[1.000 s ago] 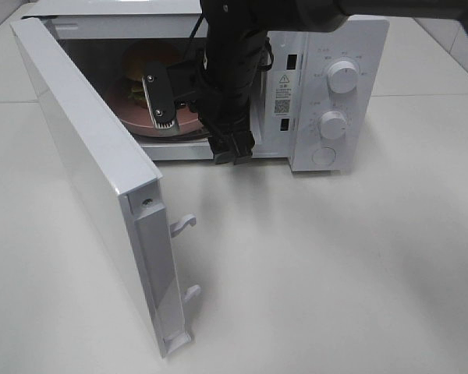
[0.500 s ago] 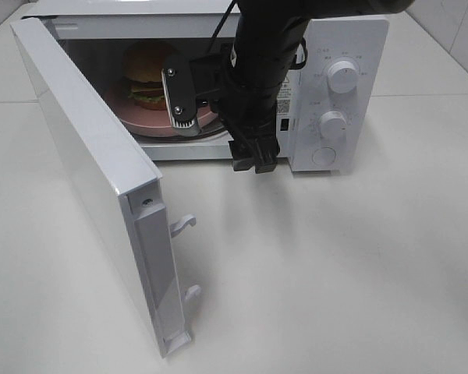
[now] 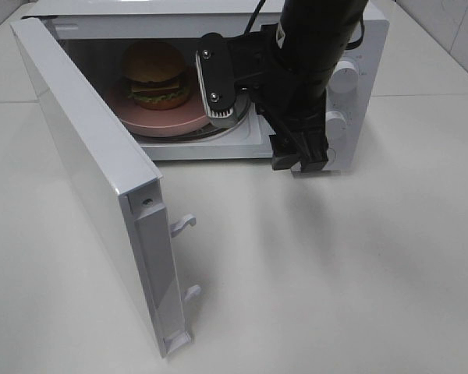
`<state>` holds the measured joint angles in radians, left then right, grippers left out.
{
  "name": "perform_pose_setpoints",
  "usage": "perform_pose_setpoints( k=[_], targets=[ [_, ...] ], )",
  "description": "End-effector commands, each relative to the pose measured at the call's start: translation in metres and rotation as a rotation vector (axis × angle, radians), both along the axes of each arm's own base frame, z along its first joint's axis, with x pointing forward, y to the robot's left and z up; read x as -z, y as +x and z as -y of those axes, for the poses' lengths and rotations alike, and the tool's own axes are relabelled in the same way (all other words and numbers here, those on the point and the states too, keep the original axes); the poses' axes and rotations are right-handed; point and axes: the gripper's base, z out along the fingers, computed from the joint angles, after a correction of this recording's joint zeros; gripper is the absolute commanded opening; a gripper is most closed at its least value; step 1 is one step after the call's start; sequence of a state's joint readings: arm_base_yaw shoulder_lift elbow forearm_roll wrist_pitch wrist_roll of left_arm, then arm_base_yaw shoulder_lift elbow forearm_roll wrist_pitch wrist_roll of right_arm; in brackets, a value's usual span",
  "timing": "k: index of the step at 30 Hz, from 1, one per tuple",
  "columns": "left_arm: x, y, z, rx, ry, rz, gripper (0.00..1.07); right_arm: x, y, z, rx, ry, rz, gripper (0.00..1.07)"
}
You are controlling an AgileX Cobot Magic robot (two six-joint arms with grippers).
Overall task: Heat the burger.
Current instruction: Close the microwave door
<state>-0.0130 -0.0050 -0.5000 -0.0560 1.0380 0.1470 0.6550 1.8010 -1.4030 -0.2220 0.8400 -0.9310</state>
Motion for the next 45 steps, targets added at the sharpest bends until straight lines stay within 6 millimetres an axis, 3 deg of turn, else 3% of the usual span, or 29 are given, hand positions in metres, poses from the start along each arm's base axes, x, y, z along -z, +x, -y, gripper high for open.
perform_pose_setpoints(
  k=[1,6,10,12,14,17,19,26,28,31,32,34,36,42,45],
  targets=[
    [0.0,-0.002,0.0,0.005,-0.005,0.017,1.01,-0.008,-0.019,0.018,0.081,-0.01,-0.013,0.76],
    [0.0,-0.002,0.0,0.005,-0.005,0.017,1.01,-0.019,-0.036,0.034,0.159,-0.013,-0.017,0.76],
    [0.0,-0.002,0.0,0.005,-0.005,0.017,1.01,-0.032,-0.061,0.054,0.258,0.021,-0.016,0.76],
    [0.0,-0.002,0.0,0.005,-0.005,0.017,1.01,-0.034,-0.067,0.058,0.277,0.027,-0.017,0.76],
    [0.0,-0.002,0.0,0.005,-0.005,0.017,1.01,-0.036,-0.084,0.072,0.353,0.056,-0.019,0.76],
    [0.0,-0.002,0.0,0.005,-0.005,0.017,1.01,-0.036,-0.089,0.075,0.377,0.06,-0.024,0.76],
    [0.0,-0.002,0.0,0.005,-0.005,0.017,1.01,-0.035,-0.096,0.089,0.462,0.083,-0.039,0.76],
    [0.0,-0.002,0.0,0.005,-0.005,0.017,1.01,-0.027,-0.1,0.119,0.671,0.119,-0.052,0.76],
    [0.0,-0.002,0.0,0.005,-0.005,0.017,1.01,-0.021,-0.096,0.145,0.911,0.159,-0.06,0.76],
    [0.0,-0.002,0.0,0.005,-0.005,0.017,1.01,-0.02,-0.095,0.152,0.973,0.167,-0.062,0.76],
    [0.0,-0.002,0.0,0.005,-0.005,0.017,1.01,-0.018,-0.092,0.167,1.146,0.204,-0.056,0.76],
    [0.0,-0.002,0.0,0.005,-0.005,0.017,1.01,-0.018,-0.091,0.173,1.218,0.222,-0.051,0.76],
    [0.0,-0.002,0.0,0.005,-0.005,0.017,1.01,-0.019,-0.085,0.198,1.472,0.306,-0.005,0.76],
    [0.0,-0.002,0.0,0.005,-0.005,0.017,1.01,-0.019,-0.081,0.227,1.664,0.385,0.044,0.76],
    [0.0,-0.002,0.0,0.005,-0.005,0.017,1.01,-0.02,-0.082,0.229,1.677,0.376,0.041,0.76]
  ],
)
